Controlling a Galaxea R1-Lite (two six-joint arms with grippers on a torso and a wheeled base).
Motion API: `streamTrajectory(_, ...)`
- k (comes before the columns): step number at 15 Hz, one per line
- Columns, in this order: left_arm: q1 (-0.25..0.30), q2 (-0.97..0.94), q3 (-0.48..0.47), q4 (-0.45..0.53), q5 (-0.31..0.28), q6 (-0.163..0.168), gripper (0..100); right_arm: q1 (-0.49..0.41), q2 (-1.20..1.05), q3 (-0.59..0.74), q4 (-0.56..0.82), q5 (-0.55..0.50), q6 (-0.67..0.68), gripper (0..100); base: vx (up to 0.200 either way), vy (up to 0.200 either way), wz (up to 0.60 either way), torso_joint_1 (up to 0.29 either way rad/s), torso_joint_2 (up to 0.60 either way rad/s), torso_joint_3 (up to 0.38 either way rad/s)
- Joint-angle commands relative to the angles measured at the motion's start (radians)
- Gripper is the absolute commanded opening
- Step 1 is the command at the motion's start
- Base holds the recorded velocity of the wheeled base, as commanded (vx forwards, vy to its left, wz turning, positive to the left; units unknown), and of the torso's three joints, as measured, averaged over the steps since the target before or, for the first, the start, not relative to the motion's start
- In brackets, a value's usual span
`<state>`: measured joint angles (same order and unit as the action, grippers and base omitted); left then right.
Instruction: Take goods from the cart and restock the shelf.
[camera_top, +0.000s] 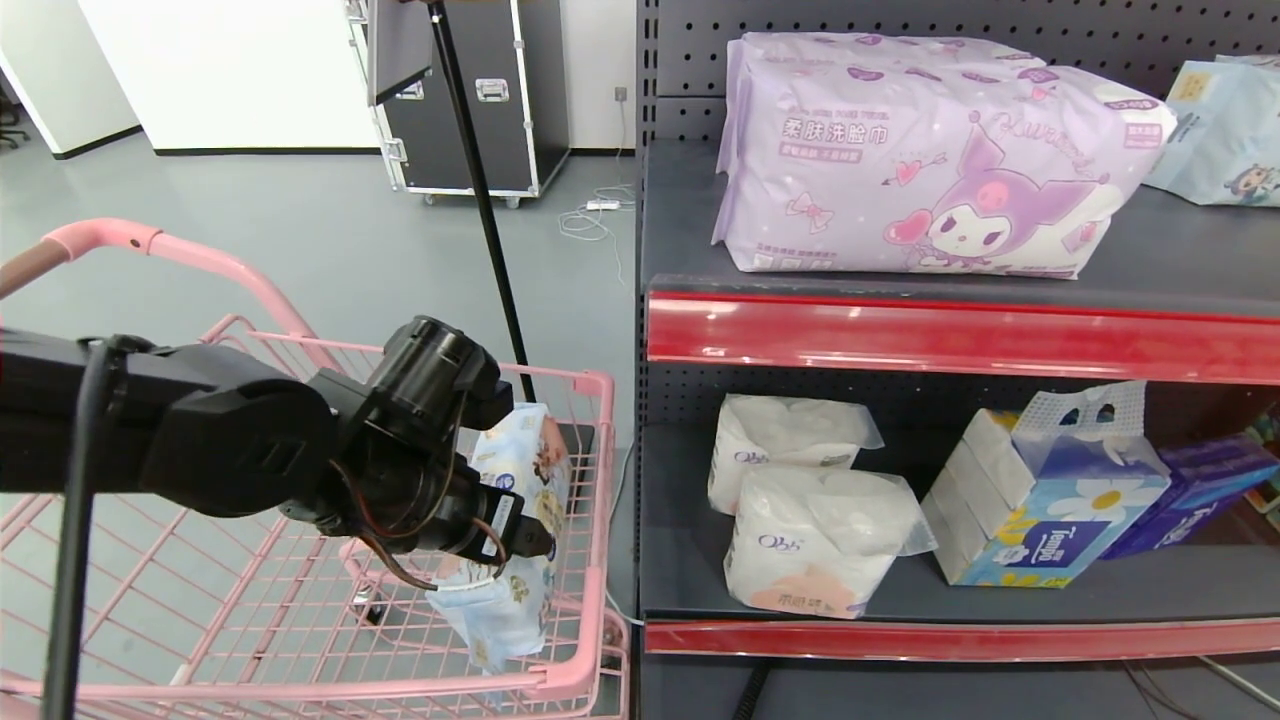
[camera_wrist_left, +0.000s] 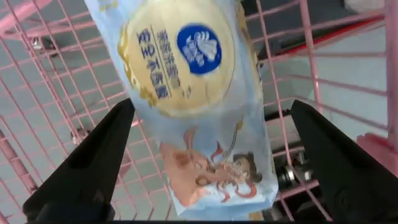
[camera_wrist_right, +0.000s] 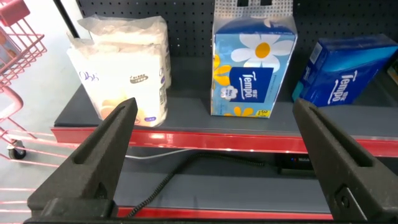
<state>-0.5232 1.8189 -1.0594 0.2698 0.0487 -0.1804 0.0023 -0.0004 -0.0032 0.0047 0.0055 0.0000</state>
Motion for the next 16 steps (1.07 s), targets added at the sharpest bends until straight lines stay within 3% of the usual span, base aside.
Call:
streamTrajectory(1,0.000,0.053,0.001,-0.077,0.002,-0.004,100,0.001,0.000,0.000,0.000,0.001,0.002,100,0.000,0.000,0.00,0.000,0.00,0.000)
streamTrajectory(9,0.003,0.079,0.015,-0.112,0.025,-0.005,100,0.001,0.000,0.000,0.000,0.001,0.002,100,0.000,0.000,0.00,0.000,0.00,0.000)
streamTrajectory(12,0.003,0.079,0.012,-0.113,0.026,-0.045,100,0.001,0.000,0.000,0.000,0.001,0.002,100,0.000,0.000,0.00,0.000,0.00,0.000)
streamTrajectory(16,0.008,0.080,0.096,-0.261,0.037,-0.056,100,0.001,0.000,0.000,0.000,0.001,0.000,100,0.000,0.000,0.00,0.000,0.00,0.000)
